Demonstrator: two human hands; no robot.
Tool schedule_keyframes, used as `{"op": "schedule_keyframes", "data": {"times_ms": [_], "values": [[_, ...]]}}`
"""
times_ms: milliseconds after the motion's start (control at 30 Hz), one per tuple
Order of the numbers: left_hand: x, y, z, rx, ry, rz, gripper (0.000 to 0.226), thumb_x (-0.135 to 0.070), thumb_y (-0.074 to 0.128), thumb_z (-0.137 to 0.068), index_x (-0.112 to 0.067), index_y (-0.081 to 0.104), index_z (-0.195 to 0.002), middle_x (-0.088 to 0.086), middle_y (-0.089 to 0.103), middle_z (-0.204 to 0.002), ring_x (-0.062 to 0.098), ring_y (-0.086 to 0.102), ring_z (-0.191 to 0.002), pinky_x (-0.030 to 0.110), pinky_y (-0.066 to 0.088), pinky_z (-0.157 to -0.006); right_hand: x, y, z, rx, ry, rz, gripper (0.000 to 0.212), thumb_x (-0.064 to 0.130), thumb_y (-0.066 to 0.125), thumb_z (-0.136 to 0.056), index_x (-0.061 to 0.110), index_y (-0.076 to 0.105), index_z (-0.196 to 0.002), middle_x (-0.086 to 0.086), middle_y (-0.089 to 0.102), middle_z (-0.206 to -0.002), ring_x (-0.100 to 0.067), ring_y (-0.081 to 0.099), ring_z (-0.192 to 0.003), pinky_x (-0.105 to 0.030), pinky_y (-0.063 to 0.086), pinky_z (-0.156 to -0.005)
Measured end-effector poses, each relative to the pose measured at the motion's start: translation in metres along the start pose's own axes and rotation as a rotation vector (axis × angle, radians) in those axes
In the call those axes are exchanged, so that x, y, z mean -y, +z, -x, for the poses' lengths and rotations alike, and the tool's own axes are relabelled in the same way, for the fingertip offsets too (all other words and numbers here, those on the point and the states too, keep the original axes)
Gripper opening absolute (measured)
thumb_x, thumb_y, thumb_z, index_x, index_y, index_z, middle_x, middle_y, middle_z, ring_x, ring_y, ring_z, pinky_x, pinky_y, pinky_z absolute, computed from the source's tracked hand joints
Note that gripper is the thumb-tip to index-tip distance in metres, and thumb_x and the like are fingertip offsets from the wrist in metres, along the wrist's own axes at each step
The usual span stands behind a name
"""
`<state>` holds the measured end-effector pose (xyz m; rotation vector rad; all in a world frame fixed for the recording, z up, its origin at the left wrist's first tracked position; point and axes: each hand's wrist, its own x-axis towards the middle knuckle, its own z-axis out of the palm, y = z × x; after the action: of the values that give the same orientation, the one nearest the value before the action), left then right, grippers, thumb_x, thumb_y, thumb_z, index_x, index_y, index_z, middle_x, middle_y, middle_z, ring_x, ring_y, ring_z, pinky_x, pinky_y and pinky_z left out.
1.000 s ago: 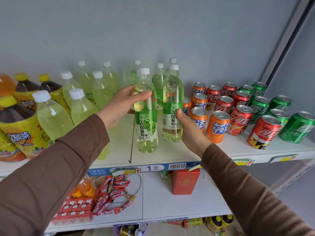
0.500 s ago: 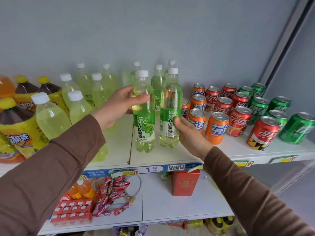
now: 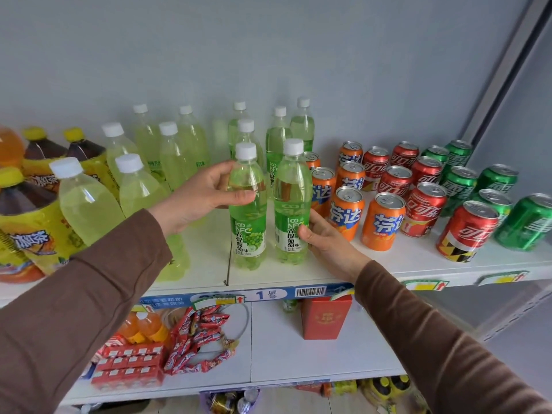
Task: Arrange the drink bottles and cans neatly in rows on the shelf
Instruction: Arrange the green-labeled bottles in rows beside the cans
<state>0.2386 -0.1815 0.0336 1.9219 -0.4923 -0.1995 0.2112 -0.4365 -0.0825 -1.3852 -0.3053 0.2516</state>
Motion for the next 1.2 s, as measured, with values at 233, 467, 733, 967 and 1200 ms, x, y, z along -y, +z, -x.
{"op": "schedule_keyframes", "data": {"times_ms": [233, 467, 733, 967, 1200], "values": [[0.001, -0.006, 0.002, 0.027, -0.047, -0.064, 0.071, -0.052, 0.089, -0.059, -0.053, 0.056, -0.122, -0.014, 0.069, -0.121, 0.012, 0.06, -0.1, 0.03, 0.051, -0.096, 0.001, 0.003, -0.001, 0.008, -0.015, 0.043, 0.082, 0.046, 0.076, -0.086, 0.013, 0.041, -0.151, -0.014, 0.052, -0.152, -0.032, 0.047, -0.143, -0.044, 0.039, -0.118], [-0.012, -0.007, 0.007, 0.092, -0.085, -0.07, 0.06, -0.039, 0.082, -0.063, -0.054, 0.055, -0.113, -0.021, 0.071, -0.112, 0.014, 0.062, -0.104, 0.029, 0.051, -0.091, -0.001, -0.001, -0.001, 0.028, -0.014, 0.065, 0.078, 0.05, 0.078, -0.084, 0.02, 0.046, -0.148, -0.012, 0.053, -0.152, -0.032, 0.047, -0.143, -0.043, 0.04, -0.118], [-0.033, -0.01, 0.014, 0.122, -0.118, -0.114, 0.079, -0.074, 0.079, -0.051, -0.052, 0.052, -0.123, -0.033, 0.063, -0.115, -0.01, 0.062, -0.107, 0.021, 0.048, -0.093, 0.0, -0.006, 0.003, 0.041, 0.03, 0.101, 0.06, 0.035, 0.06, -0.098, 0.015, 0.042, -0.152, -0.008, 0.053, -0.153, -0.027, 0.046, -0.144, -0.05, 0.03, -0.124], [-0.065, -0.033, 0.01, 0.069, -0.053, -0.222, 0.089, -0.081, 0.042, -0.077, -0.03, 0.04, -0.151, -0.017, 0.048, -0.148, -0.006, 0.047, -0.13, 0.027, 0.033, -0.116, 0.029, -0.007, -0.008, -0.082, -0.024, 0.107, 0.066, 0.062, 0.025, -0.102, 0.026, 0.04, -0.155, 0.012, 0.05, -0.155, -0.008, 0.04, -0.147, -0.042, 0.021, -0.127], [-0.103, -0.062, -0.026, 0.081, -0.103, -0.395, 0.066, -0.068, 0.037, -0.093, -0.035, 0.036, -0.15, -0.023, 0.036, -0.149, 0.001, 0.033, -0.14, 0.026, 0.024, -0.118, 0.063, -0.007, -0.055, -0.172, -0.057, 0.033, 0.064, 0.068, 0.029, -0.099, 0.038, 0.039, -0.155, 0.025, 0.049, -0.151, 0.01, 0.047, -0.135, -0.037, 0.024, -0.126]]}}
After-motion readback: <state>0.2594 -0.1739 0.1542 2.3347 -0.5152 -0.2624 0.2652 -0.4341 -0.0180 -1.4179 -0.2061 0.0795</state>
